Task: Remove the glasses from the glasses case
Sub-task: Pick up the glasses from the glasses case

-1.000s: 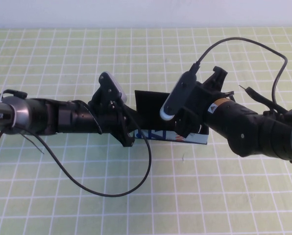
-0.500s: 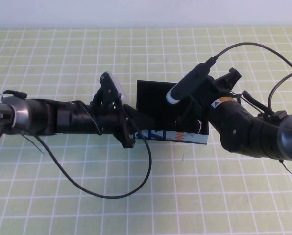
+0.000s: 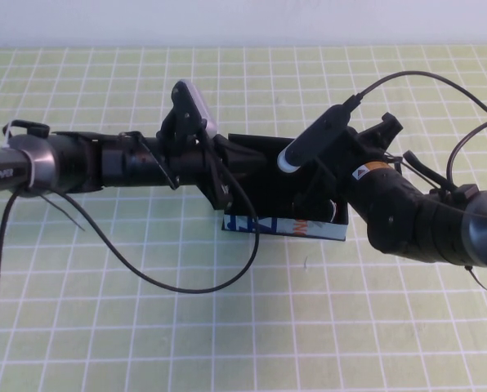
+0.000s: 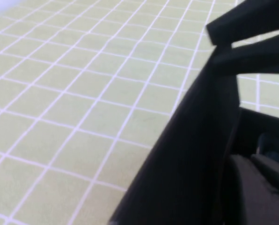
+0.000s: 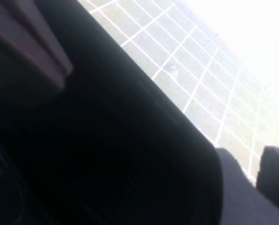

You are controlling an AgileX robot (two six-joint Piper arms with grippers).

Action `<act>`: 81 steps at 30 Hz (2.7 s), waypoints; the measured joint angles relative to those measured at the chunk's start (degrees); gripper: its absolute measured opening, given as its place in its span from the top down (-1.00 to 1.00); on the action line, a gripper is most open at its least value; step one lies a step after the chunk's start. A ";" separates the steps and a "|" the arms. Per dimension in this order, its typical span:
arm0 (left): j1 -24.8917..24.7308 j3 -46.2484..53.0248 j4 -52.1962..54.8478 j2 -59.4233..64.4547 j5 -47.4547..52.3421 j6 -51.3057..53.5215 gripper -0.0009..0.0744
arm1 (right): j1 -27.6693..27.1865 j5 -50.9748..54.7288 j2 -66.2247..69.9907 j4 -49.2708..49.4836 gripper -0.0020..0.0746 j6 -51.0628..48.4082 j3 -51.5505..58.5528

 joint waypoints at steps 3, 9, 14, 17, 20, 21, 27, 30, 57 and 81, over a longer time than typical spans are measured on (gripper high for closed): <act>0.00 -1.53 0.08 1.97 -0.39 -1.21 0.99 | 0.00 0.11 0.00 0.00 0.62 0.00 0.00; 0.00 -2.62 0.22 2.91 -2.47 -1.90 0.99 | 0.00 0.24 0.00 0.04 0.62 0.00 0.00; 0.00 -3.00 0.22 3.04 -3.40 -2.79 0.99 | 0.00 2.46 -1.52 0.28 0.62 0.00 0.00; 0.00 -3.00 0.22 3.04 -3.64 -3.04 0.99 | 0.00 5.63 -4.02 0.83 0.62 0.00 0.00; 0.00 -3.00 0.22 3.04 -3.93 -3.21 0.99 | 0.00 11.35 -7.45 1.90 0.62 0.00 0.00; 0.00 -3.00 0.22 3.04 -4.03 -3.33 0.99 | 0.00 14.33 -8.63 2.81 0.62 0.03 0.00; 0.00 -3.00 0.22 3.04 -4.03 -4.07 0.99 | 0.00 29.96 -11.96 12.67 0.76 0.13 0.00; 0.00 -3.00 0.22 3.04 -4.03 -5.86 0.99 | 0.00 31.43 -11.56 15.86 0.91 0.16 -0.21; 1.68 -3.46 19.98 2.70 0.32 -29.68 0.99 | -8.57 37.34 4.80 26.98 0.99 0.83 -15.35; 1.68 -3.82 25.91 2.37 5.96 -37.63 0.99 | -13.41 68.39 11.34 -4.22 0.99 33.17 -34.34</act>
